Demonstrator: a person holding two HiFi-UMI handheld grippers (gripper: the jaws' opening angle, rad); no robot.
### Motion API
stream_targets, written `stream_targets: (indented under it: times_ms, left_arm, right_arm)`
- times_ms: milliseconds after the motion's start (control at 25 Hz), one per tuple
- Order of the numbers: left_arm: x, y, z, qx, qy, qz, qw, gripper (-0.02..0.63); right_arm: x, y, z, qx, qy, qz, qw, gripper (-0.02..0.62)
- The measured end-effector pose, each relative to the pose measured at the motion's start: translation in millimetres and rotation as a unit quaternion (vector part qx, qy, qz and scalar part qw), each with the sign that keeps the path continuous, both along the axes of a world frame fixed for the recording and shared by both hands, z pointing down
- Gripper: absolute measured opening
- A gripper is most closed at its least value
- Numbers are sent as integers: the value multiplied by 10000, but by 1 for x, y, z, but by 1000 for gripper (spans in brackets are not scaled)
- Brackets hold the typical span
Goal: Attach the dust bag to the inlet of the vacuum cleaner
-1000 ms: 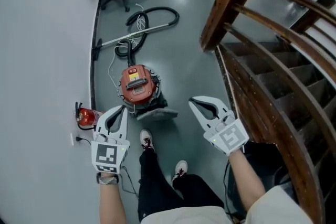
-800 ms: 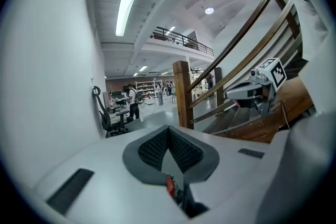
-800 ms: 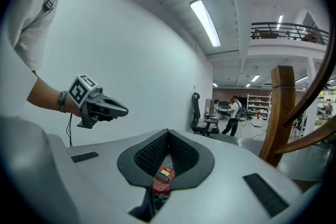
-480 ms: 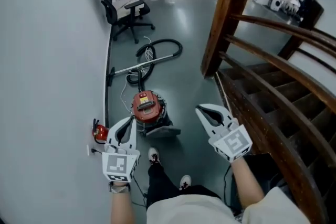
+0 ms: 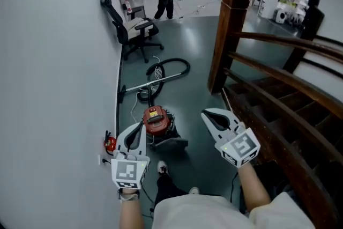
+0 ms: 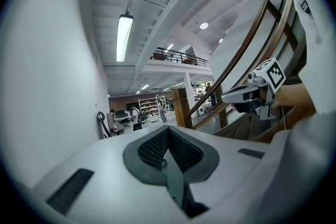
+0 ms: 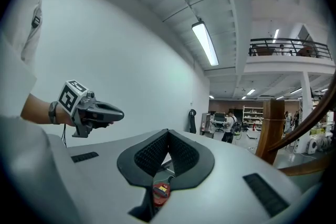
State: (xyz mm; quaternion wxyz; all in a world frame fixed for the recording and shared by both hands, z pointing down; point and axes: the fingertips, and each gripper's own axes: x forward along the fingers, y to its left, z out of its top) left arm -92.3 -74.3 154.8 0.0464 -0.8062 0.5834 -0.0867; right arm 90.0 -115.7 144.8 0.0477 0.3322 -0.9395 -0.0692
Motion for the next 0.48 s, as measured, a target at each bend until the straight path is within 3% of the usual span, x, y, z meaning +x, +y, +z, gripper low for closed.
stream_targets:
  times_ms: [480]
  left_arm:
    - [10,36,-68,506,-139,-69,9986,1]
  right_arm:
    - [-2,34,-60,418,-90,-94,9990,26]
